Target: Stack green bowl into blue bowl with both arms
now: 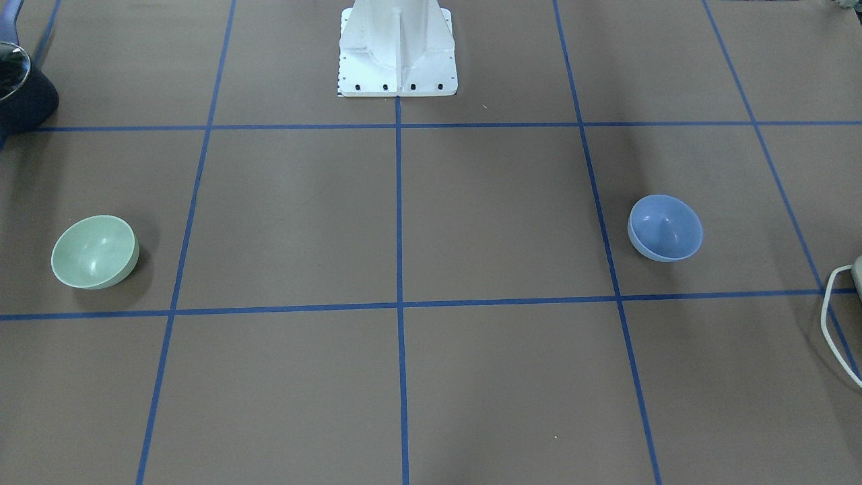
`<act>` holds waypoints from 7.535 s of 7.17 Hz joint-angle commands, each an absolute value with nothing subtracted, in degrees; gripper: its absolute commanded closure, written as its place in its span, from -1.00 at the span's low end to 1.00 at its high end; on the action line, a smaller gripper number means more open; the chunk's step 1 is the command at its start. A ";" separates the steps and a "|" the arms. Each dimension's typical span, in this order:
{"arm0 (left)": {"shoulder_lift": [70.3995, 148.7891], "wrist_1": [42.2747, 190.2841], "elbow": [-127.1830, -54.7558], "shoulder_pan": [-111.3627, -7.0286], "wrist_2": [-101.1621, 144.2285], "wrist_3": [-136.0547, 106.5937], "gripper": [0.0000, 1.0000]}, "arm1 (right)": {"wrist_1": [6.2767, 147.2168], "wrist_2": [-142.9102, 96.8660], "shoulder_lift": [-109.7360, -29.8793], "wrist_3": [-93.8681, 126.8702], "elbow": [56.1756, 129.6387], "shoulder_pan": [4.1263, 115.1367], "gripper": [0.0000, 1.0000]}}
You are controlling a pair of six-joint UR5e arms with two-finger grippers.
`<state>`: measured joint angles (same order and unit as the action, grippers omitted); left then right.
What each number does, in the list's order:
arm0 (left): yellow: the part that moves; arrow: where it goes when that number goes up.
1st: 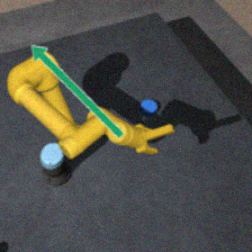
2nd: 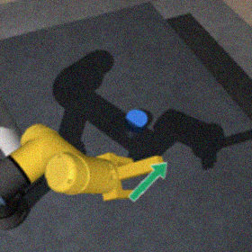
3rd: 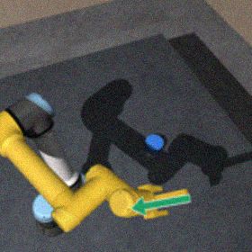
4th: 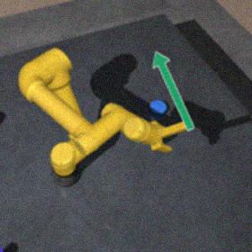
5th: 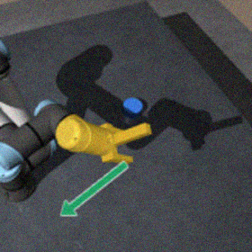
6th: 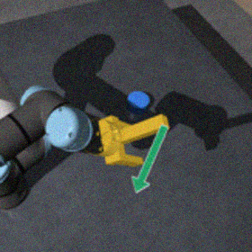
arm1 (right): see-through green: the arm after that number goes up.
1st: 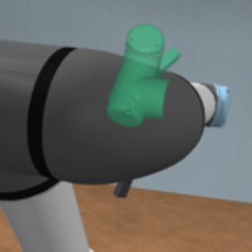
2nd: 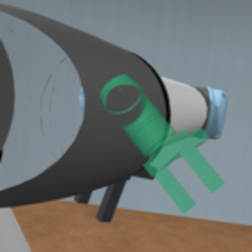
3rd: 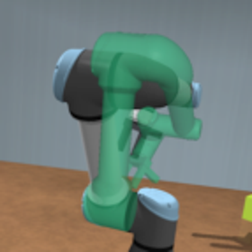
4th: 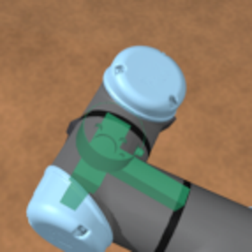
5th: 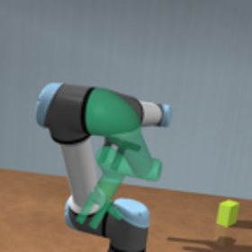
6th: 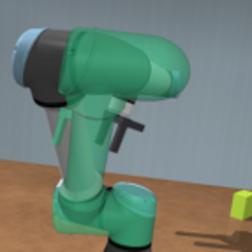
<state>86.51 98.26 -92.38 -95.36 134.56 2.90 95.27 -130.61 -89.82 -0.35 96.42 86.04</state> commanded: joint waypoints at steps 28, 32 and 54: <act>94.13 120.50 -91.58 -56.25 125.15 -38.06 1.00 | 95.19 -131.57 -88.59 -0.18 98.35 83.85 -1.00; 94.13 119.62 -96.04 -56.34 128.82 -38.40 1.00 | 95.19 -131.57 -88.59 -0.18 98.35 83.85 -1.00; 131.85 101.96 -91.89 -33.73 107.48 -73.05 -0.90 | 95.19 -132.62 -88.59 -0.09 98.52 83.85 -1.00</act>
